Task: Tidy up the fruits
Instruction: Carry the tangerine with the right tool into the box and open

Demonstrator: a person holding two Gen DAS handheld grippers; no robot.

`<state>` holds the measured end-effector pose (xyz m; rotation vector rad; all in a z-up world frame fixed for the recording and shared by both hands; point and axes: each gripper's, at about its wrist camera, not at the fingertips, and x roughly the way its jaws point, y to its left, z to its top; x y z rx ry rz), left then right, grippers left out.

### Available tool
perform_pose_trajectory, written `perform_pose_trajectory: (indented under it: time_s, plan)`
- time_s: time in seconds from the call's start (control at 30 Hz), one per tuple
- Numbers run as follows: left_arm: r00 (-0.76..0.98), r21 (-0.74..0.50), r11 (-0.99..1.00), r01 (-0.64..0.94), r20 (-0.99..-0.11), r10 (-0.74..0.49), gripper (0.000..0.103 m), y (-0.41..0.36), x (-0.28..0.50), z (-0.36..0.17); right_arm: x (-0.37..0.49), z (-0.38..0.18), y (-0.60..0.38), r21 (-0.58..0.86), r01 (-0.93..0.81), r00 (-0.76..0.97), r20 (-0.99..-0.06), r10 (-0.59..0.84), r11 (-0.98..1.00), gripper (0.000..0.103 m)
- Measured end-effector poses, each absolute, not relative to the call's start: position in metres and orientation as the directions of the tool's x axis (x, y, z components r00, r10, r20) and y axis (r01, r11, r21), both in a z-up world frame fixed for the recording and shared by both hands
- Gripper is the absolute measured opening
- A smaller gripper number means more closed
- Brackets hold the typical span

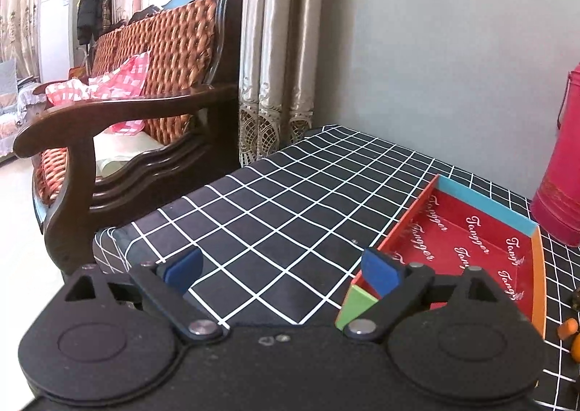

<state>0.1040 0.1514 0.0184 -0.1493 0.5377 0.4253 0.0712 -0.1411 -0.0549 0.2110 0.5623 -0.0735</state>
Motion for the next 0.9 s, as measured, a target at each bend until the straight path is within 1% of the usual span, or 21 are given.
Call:
perform_pose_trajectory:
  time_s: [0.1,0.17,0.27,0.37,0.43,0.5,0.6,0.73,0.83,0.9]
  plan:
    - [0.768,-0.037,0.893,-0.449,-0.527,0.364,0.089,0.155,0.102,0.019,0.066,-0.049,-0.135,0.204,0.086,0.866,-0.499,0.028,0.975,0.034]
    - [0.762,-0.037,0.887,-0.459,-0.53,0.372,0.089,0.158,0.101,0.019,0.062,-0.042,-0.126,0.208,0.036,0.888,-0.455,0.064,0.977,0.034]
    - [0.756,-0.032,0.886,-0.463,-0.535,0.376,0.089,0.16,0.101,0.018,0.055,-0.03,-0.108,0.24,-0.077,0.913,-0.373,0.165,0.968,0.034]
    - [0.754,-0.016,0.885,-0.466,-0.531,0.387,0.089,0.161,0.099,0.017,0.053,-0.02,-0.086,0.227,-0.181,0.917,-0.312,0.248,0.957,0.034]
    - [0.751,-0.006,0.882,-0.472,-0.526,0.398,0.089,0.164,0.098,0.017,0.053,-0.016,-0.069,0.209,-0.236,0.912,-0.291,0.291,0.949,0.034]
    - [0.748,0.0,0.877,-0.48,-0.524,0.409,0.089,0.168,0.096,0.016,0.055,-0.015,-0.054,0.181,-0.269,0.905,-0.29,0.312,0.946,0.034]
    - [0.738,0.003,0.869,-0.495,-0.527,0.422,0.089,0.176,0.096,0.015,0.057,-0.019,-0.041,0.16,-0.296,0.89,-0.312,0.333,0.942,0.034]
    - [0.728,-0.009,0.861,-0.509,-0.538,0.425,0.089,0.183,0.096,0.015,0.063,-0.025,-0.03,0.129,-0.297,0.887,-0.33,0.323,0.946,0.034]
    - [0.727,-0.01,0.861,-0.509,-0.541,0.423,0.089,0.183,0.096,0.015,0.061,-0.025,-0.031,0.133,-0.29,0.889,-0.329,0.318,0.948,0.041]
    - [0.732,-0.009,0.865,-0.502,-0.537,0.419,0.089,0.18,0.096,0.016,0.059,-0.024,-0.035,0.143,-0.267,0.9,-0.317,0.3,0.953,0.055]
